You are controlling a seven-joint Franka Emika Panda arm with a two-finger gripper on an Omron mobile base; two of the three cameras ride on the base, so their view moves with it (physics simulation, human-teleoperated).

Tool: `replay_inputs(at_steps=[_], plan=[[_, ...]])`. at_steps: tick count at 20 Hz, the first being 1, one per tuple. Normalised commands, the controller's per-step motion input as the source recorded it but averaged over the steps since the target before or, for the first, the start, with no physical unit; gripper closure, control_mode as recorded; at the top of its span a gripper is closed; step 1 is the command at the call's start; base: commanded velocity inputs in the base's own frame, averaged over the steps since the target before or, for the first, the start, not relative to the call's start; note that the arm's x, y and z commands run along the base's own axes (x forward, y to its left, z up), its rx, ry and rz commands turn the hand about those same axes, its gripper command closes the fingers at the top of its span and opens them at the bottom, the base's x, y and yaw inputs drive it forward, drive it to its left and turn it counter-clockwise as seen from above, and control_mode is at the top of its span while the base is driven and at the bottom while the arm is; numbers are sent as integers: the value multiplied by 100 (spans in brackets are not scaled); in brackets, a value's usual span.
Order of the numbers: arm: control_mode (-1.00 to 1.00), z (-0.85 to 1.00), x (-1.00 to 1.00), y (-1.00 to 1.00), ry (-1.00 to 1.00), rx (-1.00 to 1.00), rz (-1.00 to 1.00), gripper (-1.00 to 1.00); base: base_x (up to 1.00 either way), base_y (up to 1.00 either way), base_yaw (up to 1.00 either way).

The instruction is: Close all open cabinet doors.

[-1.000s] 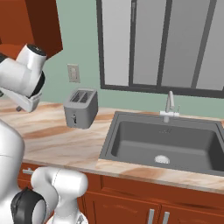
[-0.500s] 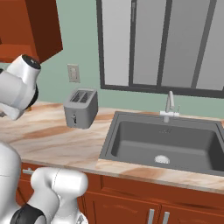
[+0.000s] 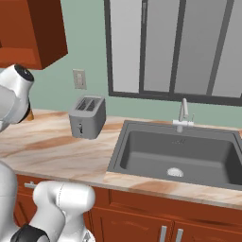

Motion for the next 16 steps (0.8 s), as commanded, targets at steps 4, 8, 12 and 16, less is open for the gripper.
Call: replay_inputs(at_steps=[4, 8, 12, 16], plan=[[-100, 6, -9, 24, 0, 7, 0, -100, 0, 0, 0], [-100, 0, -21, 33, -6, 0, 0, -100, 0, 0, 0], [-100, 1, -7, 42, 6, 0, 0, -100, 0, 0, 0], [-100, 3, -4, 44, 4, 0, 0, -100, 0, 0, 0]])
